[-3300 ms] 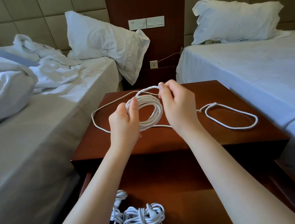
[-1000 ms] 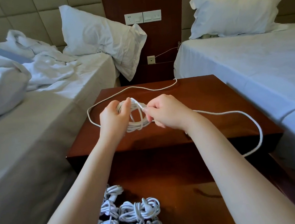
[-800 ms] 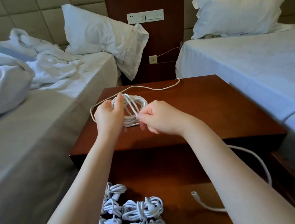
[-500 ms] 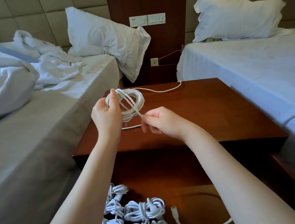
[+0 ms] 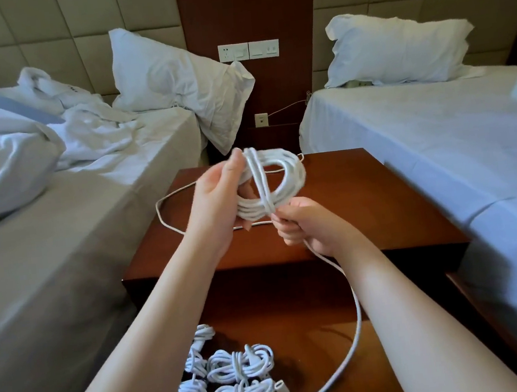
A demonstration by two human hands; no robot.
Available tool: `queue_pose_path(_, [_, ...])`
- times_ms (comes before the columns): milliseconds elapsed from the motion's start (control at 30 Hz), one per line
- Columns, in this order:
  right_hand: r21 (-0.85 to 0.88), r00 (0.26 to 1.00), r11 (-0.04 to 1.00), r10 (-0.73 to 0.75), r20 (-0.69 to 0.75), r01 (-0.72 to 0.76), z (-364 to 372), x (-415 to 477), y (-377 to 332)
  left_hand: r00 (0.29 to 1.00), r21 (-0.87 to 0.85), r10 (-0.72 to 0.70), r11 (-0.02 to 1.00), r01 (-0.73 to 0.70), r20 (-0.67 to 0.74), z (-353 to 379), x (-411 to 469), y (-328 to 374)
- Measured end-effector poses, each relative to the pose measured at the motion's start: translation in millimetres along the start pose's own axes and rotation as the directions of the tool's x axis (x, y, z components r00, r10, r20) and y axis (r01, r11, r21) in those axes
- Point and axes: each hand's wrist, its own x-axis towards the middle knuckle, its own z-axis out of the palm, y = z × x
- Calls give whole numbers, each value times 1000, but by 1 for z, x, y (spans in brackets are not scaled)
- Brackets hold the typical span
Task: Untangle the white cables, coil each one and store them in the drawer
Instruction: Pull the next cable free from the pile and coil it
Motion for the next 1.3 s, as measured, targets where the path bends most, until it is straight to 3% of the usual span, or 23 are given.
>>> queue_pose_path(67, [41, 998, 999, -30, -59, 32, -4, -12, -6, 991, 71, -9, 997, 0, 133, 7, -15, 5])
queue_pose_path(167, [23, 988, 999, -41, -147, 45, -5, -31, -12, 972, 194, -70, 981, 26, 225, 11, -44, 10])
queue_pose_path(233, [-20, 997, 998, -59, -46, 58, -6, -39, -13, 958, 308, -85, 951, -4, 274, 13, -60, 9])
queue_pose_path(433, [-150, 999, 988, -34, -22, 30, 0, -64, -22, 934, 468, -111, 881, -65, 339, 10, -78, 8])
queue_pose_path(533, [-167, 999, 986, 18, -48, -26, 4, -71, -26, 941, 505, -58, 854, -127, 334, 11, -80, 3])
queue_pose_path(667, [-262, 995, 963, 44, -90, -66, 9, -73, -23, 949, 626, 40, 743, -237, 313, 3, -79, -13])
queue_pose_path(833, [-435, 985, 897, 2, -170, -77, 22, -71, -21, 968, 690, 136, 681, -245, 210, -10, -77, -35])
queue_pose_path(933, [-559, 969, 828, -98, -226, -47, 32, -70, -23, 979, 717, 169, 667, -202, 118, -10, -76, -41])
queue_pose_path(1067, [-582, 956, 813, -160, -245, -14, 39, -73, -29, 972, 712, 213, 698, -78, -102, -16, -72, -42])
queue_pose_path(1200, [-530, 989, 848, -94, -117, 18, 43, -79, -33, 917, 595, 145, 795, 116, -372, -35, -61, -40])
queue_pose_path(1300, [-530, 999, 848, -27, -19, 13, 53, -76, -24, 902, 528, 115, 838, 136, -416, -37, -59, -37])
